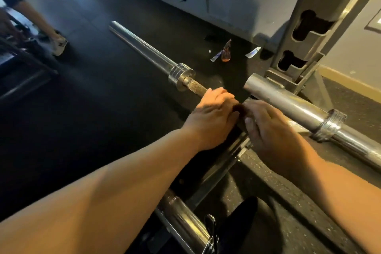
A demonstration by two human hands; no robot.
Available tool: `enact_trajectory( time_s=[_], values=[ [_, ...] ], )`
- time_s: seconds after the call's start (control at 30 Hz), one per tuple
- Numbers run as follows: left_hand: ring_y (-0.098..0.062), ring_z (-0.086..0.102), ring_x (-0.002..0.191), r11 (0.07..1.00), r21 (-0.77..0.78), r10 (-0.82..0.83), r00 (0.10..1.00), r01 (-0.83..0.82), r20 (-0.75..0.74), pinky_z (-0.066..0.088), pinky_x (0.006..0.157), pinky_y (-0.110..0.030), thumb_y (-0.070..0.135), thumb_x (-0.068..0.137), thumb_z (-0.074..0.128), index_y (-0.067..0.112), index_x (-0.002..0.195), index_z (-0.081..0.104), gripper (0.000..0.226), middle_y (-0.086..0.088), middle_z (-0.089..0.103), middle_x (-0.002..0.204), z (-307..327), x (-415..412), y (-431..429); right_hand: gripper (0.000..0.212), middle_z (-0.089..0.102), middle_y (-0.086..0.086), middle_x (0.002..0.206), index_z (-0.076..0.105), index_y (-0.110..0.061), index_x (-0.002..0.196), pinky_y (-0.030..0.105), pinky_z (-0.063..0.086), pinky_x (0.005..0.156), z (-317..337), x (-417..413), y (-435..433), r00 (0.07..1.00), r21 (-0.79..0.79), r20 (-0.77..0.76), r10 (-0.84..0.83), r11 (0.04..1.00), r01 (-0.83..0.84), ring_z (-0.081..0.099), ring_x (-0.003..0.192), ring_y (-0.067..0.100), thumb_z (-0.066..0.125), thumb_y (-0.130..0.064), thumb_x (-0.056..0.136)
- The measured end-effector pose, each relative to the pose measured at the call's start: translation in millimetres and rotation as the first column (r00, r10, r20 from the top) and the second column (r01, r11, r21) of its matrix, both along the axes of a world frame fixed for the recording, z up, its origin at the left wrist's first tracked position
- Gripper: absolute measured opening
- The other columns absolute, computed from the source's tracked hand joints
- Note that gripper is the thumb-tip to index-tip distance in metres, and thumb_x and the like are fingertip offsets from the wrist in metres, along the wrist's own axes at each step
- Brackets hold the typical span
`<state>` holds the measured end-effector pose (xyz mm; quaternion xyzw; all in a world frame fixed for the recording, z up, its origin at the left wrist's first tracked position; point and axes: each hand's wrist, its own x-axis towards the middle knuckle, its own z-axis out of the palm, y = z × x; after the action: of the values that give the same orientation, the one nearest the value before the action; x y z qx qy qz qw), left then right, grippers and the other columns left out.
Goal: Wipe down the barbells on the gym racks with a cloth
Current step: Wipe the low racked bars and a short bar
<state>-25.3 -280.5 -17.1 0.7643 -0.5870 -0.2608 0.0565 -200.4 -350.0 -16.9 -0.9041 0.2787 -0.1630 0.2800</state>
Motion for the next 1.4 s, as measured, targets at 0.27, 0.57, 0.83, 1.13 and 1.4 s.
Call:
enact_trajectory(
  time_s=[0.27, 0.57, 0.83, 1.13, 1.4],
  values=[
    [-0.032, 0.053, 0.121, 0.976, -0.215, 0.045, 0.923, 0.042, 0.383, 0.039, 0.11, -0.05, 0.029, 0.104, 0.046, 0.01, 0.116, 0.066, 0.03, -0.011, 0.063, 0.118, -10, 41, -13, 0.061, 0.024, 0.002, 0.165, 0.026, -0.019, 0.159, 0.031, 0.009, 0.121, -16, 32, -6, 0.941, -0.008, -0.329, 0.078, 0.996, -0.085, 0.01, 0.155, 0.017, 0.033, -0.047, 0.105],
    [-0.018, 0.007, 0.154, 0.991, -0.127, 0.034, 0.999, -0.033, 0.004, 0.009, 0.121, -0.042, 0.048, 0.107, 0.03, 0.041, 0.148, 0.03, 0.042, 0.013, 0.019, 0.161, -19, 45, 14, 0.078, 0.028, 0.001, 0.165, 0.031, -0.017, 0.158, 0.036, 0.01, 0.126, -31, 39, -16, 0.958, 0.071, -0.271, 0.095, 0.994, -0.078, 0.007, 0.156, 0.015, 0.02, -0.061, 0.094],
    [-0.02, 0.061, 0.087, 0.971, -0.241, 0.068, 0.945, 0.012, 0.32, 0.052, 0.087, -0.04, 0.039, 0.106, 0.04, 0.024, 0.089, 0.062, 0.031, -0.001, 0.066, 0.093, -9, 79, -33, 0.063, 0.035, -0.001, 0.159, 0.038, -0.021, 0.153, 0.049, 0.025, 0.124, -23, 37, -19, 0.957, 0.106, -0.274, 0.093, 0.992, -0.066, 0.017, 0.154, 0.016, 0.033, -0.054, 0.1],
    [-0.022, -0.017, 0.154, 0.949, -0.046, 0.311, 0.949, -0.313, -0.047, -0.004, 0.125, -0.044, 0.047, 0.109, 0.022, 0.033, 0.161, 0.0, 0.058, 0.004, -0.011, 0.169, -30, 47, 20, 0.06, 0.021, -0.002, 0.166, 0.025, -0.022, 0.159, 0.032, 0.001, 0.123, -15, 38, -21, 0.93, 0.137, -0.337, 0.145, 0.985, -0.104, 0.002, 0.156, 0.013, 0.04, -0.045, 0.105],
    [-0.028, 0.057, 0.109, 0.978, -0.057, -0.131, 0.798, 0.202, 0.588, 0.042, 0.098, -0.047, 0.039, 0.102, 0.052, 0.023, 0.109, 0.063, 0.02, -0.003, 0.064, 0.114, -1, 68, -37, 0.06, 0.022, -0.001, 0.166, 0.024, -0.022, 0.159, 0.029, 0.001, 0.123, -12, 36, -18, 0.93, 0.118, -0.341, 0.141, 0.987, -0.107, 0.002, 0.156, 0.012, 0.037, -0.045, 0.105]
  ],
)
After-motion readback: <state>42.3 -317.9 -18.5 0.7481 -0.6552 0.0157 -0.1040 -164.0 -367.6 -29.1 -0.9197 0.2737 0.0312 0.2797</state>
